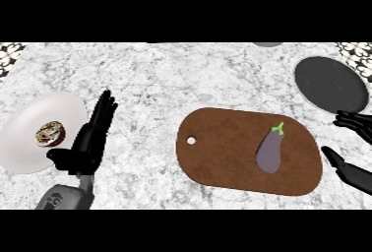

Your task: Pick the eggplant from the cutting board and place it in the pan

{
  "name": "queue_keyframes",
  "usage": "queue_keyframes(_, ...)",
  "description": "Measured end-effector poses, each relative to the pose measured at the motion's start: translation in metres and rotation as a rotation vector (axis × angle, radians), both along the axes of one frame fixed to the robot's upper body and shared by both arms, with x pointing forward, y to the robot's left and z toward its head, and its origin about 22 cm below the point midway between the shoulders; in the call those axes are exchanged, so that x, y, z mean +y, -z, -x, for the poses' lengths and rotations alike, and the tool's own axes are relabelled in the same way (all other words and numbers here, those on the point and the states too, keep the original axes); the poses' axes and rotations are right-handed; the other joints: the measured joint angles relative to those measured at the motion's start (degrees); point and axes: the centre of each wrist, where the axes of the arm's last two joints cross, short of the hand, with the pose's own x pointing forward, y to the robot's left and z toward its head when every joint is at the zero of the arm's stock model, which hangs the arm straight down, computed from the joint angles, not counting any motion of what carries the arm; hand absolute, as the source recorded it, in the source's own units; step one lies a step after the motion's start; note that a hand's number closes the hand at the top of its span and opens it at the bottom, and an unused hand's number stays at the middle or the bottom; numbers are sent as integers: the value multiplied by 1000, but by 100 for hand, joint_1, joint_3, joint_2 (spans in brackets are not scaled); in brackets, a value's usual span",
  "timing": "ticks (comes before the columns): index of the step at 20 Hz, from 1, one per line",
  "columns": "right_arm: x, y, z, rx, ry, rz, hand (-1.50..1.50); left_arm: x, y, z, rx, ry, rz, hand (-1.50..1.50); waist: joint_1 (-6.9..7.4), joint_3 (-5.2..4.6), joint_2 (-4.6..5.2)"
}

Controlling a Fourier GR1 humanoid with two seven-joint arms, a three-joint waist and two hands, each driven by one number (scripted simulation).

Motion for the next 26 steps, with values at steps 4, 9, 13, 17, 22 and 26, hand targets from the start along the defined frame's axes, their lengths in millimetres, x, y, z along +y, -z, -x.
queue_keyframes(4,-22,2,33,4,9,118,-150,-13,4,13,-5,52,8,0,56,6,20)
queue_keyframes(9,-36,-25,46,34,-6,261,-150,-19,5,20,-13,75,9,0,125,7,38)
queue_keyframes(13,-31,-52,38,111,-53,383,-150,-22,0,17,-17,92,13,0,188,2,51)
queue_keyframes(17,-18,-67,24,215,-101,500,-150,-22,0,20,-20,105,16,0,270,1,67)
queue_keyframes(22,0,-69,8,369,-186,697,-150,-27,-4,14,-22,125,14,0,360,0,91)
queue_keyframes(26,19,-63,-5,458,-254,821,-150,-26,-6,15,-24,127,12,0,374,3,88)
